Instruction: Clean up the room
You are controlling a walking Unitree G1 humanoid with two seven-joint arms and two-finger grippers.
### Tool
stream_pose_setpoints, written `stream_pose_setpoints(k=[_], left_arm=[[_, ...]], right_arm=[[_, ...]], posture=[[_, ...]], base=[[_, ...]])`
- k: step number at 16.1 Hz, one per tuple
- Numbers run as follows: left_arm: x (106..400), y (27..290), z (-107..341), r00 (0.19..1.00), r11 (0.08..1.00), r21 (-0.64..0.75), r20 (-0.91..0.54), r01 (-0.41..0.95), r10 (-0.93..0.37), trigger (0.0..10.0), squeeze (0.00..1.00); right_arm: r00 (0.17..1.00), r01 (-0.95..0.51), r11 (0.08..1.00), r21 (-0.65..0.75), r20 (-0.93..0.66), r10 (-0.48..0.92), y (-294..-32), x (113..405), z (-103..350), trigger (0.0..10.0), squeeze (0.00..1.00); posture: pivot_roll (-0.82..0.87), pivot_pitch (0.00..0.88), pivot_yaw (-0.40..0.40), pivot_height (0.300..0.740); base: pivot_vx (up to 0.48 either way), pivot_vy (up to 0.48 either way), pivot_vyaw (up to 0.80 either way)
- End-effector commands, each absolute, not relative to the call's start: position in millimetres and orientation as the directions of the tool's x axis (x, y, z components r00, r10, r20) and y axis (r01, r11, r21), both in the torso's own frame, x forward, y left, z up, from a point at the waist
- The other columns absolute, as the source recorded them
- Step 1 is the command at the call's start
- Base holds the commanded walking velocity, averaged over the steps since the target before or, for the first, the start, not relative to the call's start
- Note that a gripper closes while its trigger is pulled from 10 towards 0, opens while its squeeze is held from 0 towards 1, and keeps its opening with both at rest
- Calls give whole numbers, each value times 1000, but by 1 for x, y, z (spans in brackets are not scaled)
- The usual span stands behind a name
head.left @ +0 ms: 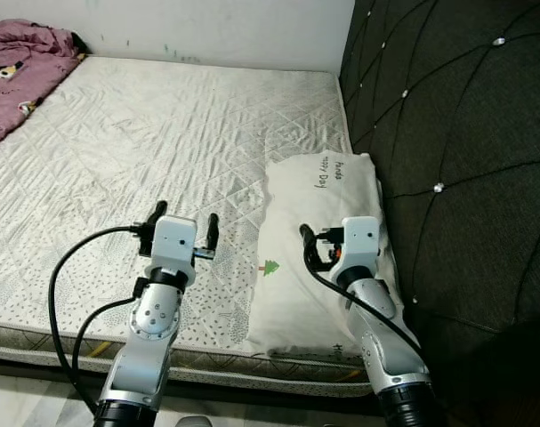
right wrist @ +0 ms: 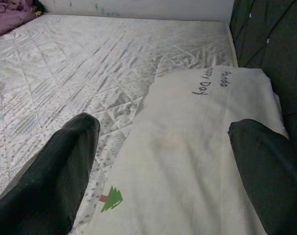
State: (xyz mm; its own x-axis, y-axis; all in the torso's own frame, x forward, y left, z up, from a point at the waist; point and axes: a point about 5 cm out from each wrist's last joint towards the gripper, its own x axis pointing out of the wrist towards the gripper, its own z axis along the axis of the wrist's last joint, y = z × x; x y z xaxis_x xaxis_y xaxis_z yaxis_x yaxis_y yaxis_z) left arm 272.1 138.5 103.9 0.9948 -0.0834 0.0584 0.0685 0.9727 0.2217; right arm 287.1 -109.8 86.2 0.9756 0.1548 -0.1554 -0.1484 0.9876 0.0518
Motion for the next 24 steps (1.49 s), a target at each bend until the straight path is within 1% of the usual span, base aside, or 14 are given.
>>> stream_pose_setpoints(k=[1, 3, 4, 5, 6, 8, 10, 11, 14, 16, 19, 21, 22, 24], left_arm=[[276, 138, 105, 996, 974, 218, 52, 63, -76, 10000, 0], [278, 137, 105, 996, 973, 220, 48, 67, -79, 10000, 0], [277, 137, 105, 996, 973, 219, 46, 64, -76, 10000, 0], [276, 138, 105, 997, 973, 223, 47, 53, -65, 10000, 0], [276, 144, 104, 999, 969, 246, 46, -8, -3, 10000, 0], [277, 149, 102, 999, 968, 246, 34, -37, 29, 10000, 0], [277, 145, 104, 999, 974, 228, 36, -3, -5, 10000, 0], [277, 143, 105, 999, 977, 211, 32, 5, -12, 10000, 0], [279, 140, 107, 999, 982, 187, 27, 15, -20, 10000, 0], [279, 138, 107, 999, 984, 179, 33, 18, -25, 10000, 0], [280, 136, 107, 999, 986, 164, 28, 32, -37, 10000, 0], [280, 138, 106, 999, 980, 198, 29, 16, -22, 10000, 0], [280, 135, 105, 999, 978, 206, 20, 39, -44, 10000, 0], [276, 139, 107, 997, 992, 112, 39, 63, -67, 10000, 0]], right_arm=[[982, -143, 989, 48, -120, 148, -112, 289, 94, 10000, 0], [983, -153, 987, 45, -95, 157, -114, 290, 97, 10000, 0], [984, -129, 991, 28, -119, 131, -118, 293, 94, 10000, 0], [985, -121, 992, 43, -117, 126, -119, 293, 94, 10000, 0], [987, -127, 991, 44, -97, 131, -116, 295, 96, 10000, 0], [986, -138, 990, 42, -94, 141, -114, 295, 98, 10000, 0], [983, -138, 990, 40, -117, 142, -113, 294, 95, 10000, 0], [982, -127, 991, 50, -135, 133, -115, 294, 92, 10000, 0], [983, -133, 990, 45, -124, 138, -114, 296, 94, 10000, 0], [980, -164, 986, 38, -106, 167, -107, 298, 97, 10000, 0], [980, -170, 984, 47, -97, 173, -105, 299, 99, 10000, 0], [980, -164, 985, 50, -103, 168, -105, 299, 97, 10000, 0], [984, -150, 987, 50, -93, 154, -108, 299, 98, 10000, 0], [991, -127, 990, 62, -30, 129, -118, 296, 108, 10000, 0]], posture=[[76, 0, -1, 740], [81, 0, -6, 740], [84, 0, -8, 740], [85, 0, -9, 740], [87, 0, -8, 740], [88, 0, -11, 740], [89, 0, -17, 740], [87, 0, -23, 740], [87, 0, -30, 740], [86, 0, -27, 740], [89, 0, -24, 740], [89, 0, -24, 740], [92, 0, -26, 740], [95, 0, -26, 740]], base=[[0, 0, 0], [0, 0, 0], [0, 0, 0], [0, 0, 0], [0, 0, 0], [0, 0, 0], [0, 0, 0], [0, 0, -800], [0, 0, -731], [0, 0, 0], [0, 0, 0], [0, 0, 0], [0, 0, 0], [0, 0, 0]])
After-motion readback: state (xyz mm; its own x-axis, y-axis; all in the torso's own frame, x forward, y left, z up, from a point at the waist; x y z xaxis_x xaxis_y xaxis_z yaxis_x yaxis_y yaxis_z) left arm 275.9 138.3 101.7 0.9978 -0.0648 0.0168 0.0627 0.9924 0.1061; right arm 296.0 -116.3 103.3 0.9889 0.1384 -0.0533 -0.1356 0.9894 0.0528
